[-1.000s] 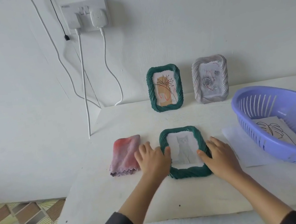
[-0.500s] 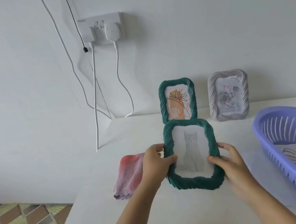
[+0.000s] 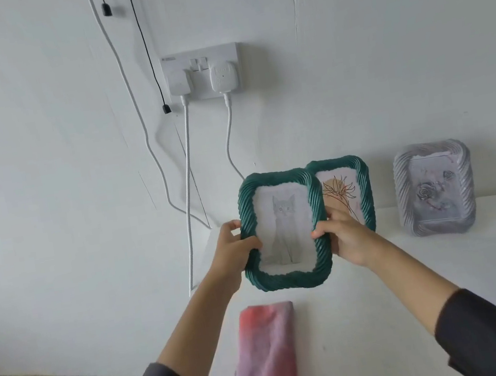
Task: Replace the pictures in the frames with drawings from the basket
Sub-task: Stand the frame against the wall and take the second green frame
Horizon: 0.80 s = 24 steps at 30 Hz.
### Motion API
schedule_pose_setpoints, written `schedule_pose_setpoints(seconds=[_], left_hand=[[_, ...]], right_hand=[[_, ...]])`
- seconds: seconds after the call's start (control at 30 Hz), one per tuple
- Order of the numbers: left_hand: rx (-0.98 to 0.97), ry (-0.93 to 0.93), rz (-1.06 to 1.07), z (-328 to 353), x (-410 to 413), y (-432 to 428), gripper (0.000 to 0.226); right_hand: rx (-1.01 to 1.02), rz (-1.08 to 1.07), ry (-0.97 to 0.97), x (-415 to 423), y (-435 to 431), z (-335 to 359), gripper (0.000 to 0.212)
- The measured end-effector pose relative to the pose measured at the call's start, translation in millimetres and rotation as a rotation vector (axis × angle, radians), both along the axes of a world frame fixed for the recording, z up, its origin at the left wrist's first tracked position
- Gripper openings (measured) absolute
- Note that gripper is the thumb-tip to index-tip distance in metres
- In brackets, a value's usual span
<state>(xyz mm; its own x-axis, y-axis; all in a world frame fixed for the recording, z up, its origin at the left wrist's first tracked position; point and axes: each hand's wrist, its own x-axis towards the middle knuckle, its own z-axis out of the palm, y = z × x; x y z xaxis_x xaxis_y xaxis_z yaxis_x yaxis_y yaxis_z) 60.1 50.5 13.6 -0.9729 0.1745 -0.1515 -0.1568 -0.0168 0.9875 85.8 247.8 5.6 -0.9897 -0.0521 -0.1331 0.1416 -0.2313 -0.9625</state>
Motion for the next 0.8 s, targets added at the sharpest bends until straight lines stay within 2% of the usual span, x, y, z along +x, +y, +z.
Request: schedule_pose_setpoints(seconds=[0.07, 0.2, 0.43, 0.7, 0.8], left_hand=[[-0.011, 0.002, 0.006, -1.9, -22.7, -6.2, 0.038], [0.015, -0.020, 0.025, -14.1, -64.1, -10.9, 0.037], [0.049, -0.038, 0.057, -37.7, -118.5, -14.9, 0.035], [0.068, -0.027, 0.048, -60.1, -136.4, -10.2, 0.035], [0.064, -0.010, 0.064, -63.6, -137.6, -9.9, 0.037]], right_hand=[[-0.007, -0.053, -0.002, -25.2, -12.2, -2.7, 0.026], [0.071, -0.152, 0.006, -65.5, -27.7, -6.5, 0.033], [0.186, -0.206, -0.020, -114.0, -38.2, -20.9, 0.028], [0.192, -0.201, -0.032, -132.2, -34.2, -46.7, 0.034], [0.188, -0.183, -0.042, -128.3, -31.3, -55.6, 0.029]])
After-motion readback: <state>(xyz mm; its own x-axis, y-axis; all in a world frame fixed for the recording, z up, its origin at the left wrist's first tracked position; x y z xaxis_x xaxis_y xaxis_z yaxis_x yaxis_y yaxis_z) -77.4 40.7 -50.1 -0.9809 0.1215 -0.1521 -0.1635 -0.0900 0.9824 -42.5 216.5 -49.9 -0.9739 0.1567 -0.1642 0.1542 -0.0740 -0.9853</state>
